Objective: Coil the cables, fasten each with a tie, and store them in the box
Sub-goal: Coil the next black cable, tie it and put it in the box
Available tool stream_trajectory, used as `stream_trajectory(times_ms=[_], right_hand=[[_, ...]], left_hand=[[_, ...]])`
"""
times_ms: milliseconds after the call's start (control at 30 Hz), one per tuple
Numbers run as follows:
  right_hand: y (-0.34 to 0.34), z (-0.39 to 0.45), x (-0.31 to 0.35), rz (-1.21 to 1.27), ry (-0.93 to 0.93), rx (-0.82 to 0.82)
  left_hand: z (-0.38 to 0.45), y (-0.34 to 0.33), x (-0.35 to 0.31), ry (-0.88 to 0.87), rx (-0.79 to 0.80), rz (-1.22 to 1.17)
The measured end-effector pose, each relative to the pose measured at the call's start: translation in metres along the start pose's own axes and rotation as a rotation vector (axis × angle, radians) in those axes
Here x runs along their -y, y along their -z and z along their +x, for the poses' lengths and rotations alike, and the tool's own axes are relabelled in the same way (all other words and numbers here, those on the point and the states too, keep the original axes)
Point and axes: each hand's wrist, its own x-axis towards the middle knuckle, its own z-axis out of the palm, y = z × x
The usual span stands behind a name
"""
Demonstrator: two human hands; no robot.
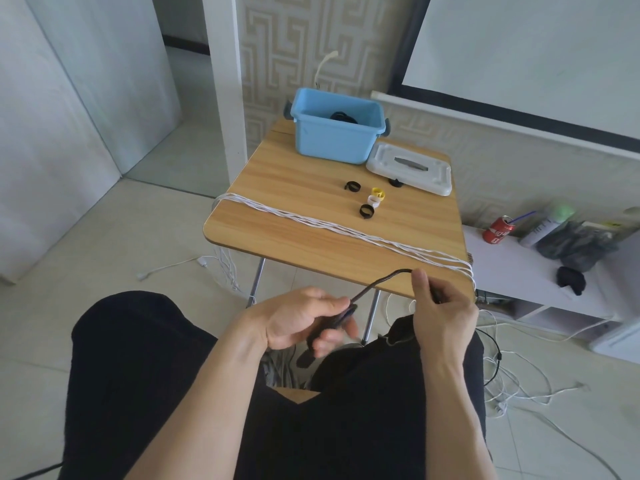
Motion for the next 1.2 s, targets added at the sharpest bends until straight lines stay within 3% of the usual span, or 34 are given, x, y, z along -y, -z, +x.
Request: stream_trajectory(times_ms=[100,300,467,600,800,900,1000,1133,1200], right_hand=[[-0.002,0.001,-0.003,-0.099,-0.042,0.231],[-0.009,-0.01,-0.013,-0.135,-0.043,0.637],[-0.011,-0.013,-0.024,-0.278,-0.019,0.727],[-0.01,-0.02,-0.011,-0.27,-0.036,0.824],[-0.01,-0.039,0.021,-0.409,0.177,1.105],[-0.006,-0.043,0.034,-0.349,0.276,1.108],[-0.003,-0.036,0.037,-0.224,0.333,0.819],[0.0,-0.026,0.027,-0.061,0.208,0.521],[0.001,-0.024,0.022,0.016,0.124,0.428]], left_hand=[[-0.001,0.005,-0.004,-0.142,-0.022,-0.221],[0.002,0.008,-0.011,-0.459,-0.476,-0.867],[-0.006,0.025,-0.011,-0.656,-0.794,-0.954],[-0.004,0.026,-0.007,-0.675,-0.925,-0.782],[0.011,0.015,0.001,-0.505,-1.158,0.143],[0.008,0.013,-0.001,-0.265,-0.989,0.449],[0.004,0.007,0.0,-0.01,-0.711,0.595],[-0.002,-0.001,-0.006,-0.017,-0.536,0.439],[-0.006,0.0,-0.009,0.002,-0.375,0.303]])
